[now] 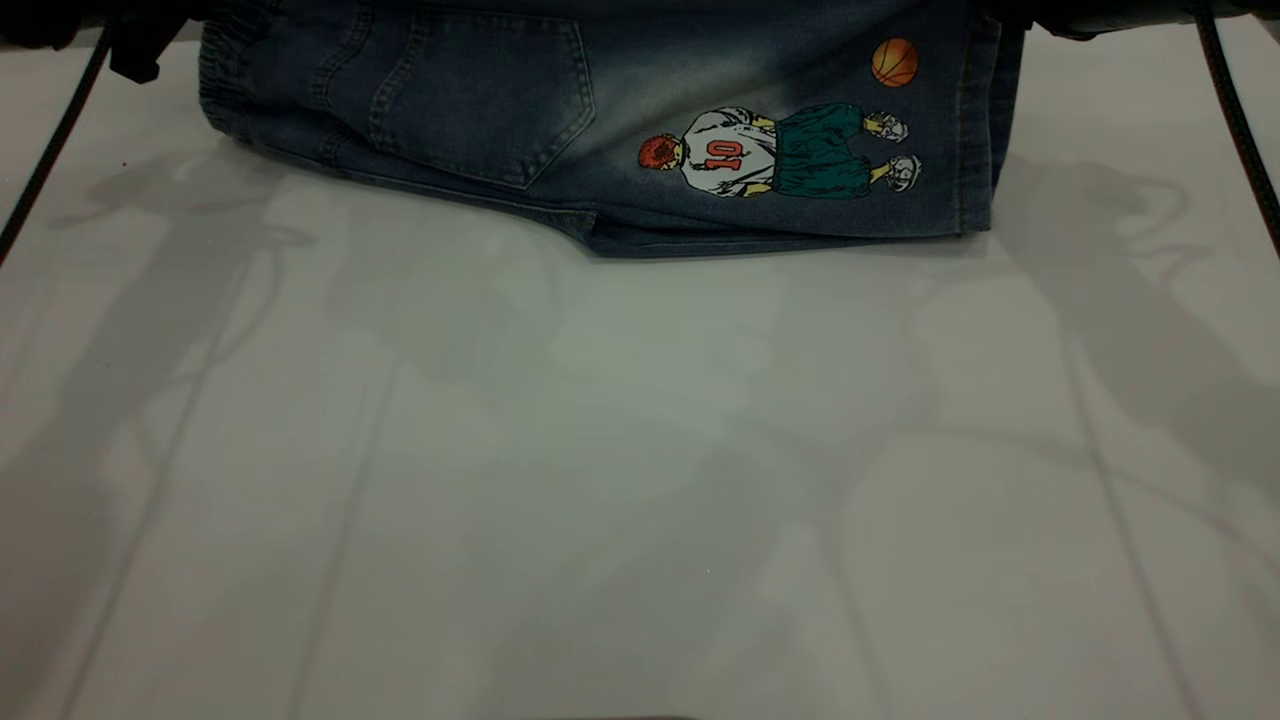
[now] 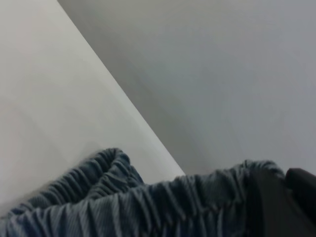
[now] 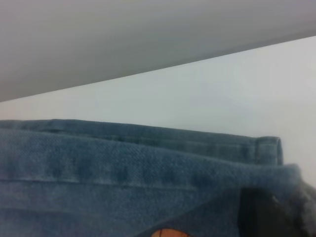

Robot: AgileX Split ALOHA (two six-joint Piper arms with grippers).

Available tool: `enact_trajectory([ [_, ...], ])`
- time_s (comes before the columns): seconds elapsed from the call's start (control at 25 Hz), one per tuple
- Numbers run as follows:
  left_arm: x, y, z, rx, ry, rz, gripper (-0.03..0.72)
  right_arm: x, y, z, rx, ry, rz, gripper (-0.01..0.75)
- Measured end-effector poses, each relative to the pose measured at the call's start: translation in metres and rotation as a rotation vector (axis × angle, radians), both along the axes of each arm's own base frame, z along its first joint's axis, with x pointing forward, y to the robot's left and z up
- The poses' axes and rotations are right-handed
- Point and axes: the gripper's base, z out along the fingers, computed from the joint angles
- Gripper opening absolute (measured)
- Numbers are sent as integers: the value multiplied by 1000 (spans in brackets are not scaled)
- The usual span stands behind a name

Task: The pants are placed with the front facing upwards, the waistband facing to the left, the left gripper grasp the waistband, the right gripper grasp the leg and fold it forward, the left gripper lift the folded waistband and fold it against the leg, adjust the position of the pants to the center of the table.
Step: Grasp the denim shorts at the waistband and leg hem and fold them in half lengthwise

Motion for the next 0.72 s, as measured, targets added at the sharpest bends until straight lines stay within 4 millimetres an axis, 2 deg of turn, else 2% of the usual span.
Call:
enact_trajectory([
  [0.16,0,-2,-2,39,0,-31,215,0,1,0,-4,-1,10,133],
  [0.32,1,-3,-8,45,3,-38,380,0,0,0,-3,-3,10,267],
  [0.44,1,-4,-6,57,-28,-56,468,0,0,-1,-4,7,11,357],
  [0.6,4,-7,10,179,-94,-203,501,-4,3,1,-22,66,54,426],
  [0.72,6,-8,29,370,-52,-373,501,-9,7,17,-78,111,140,436],
])
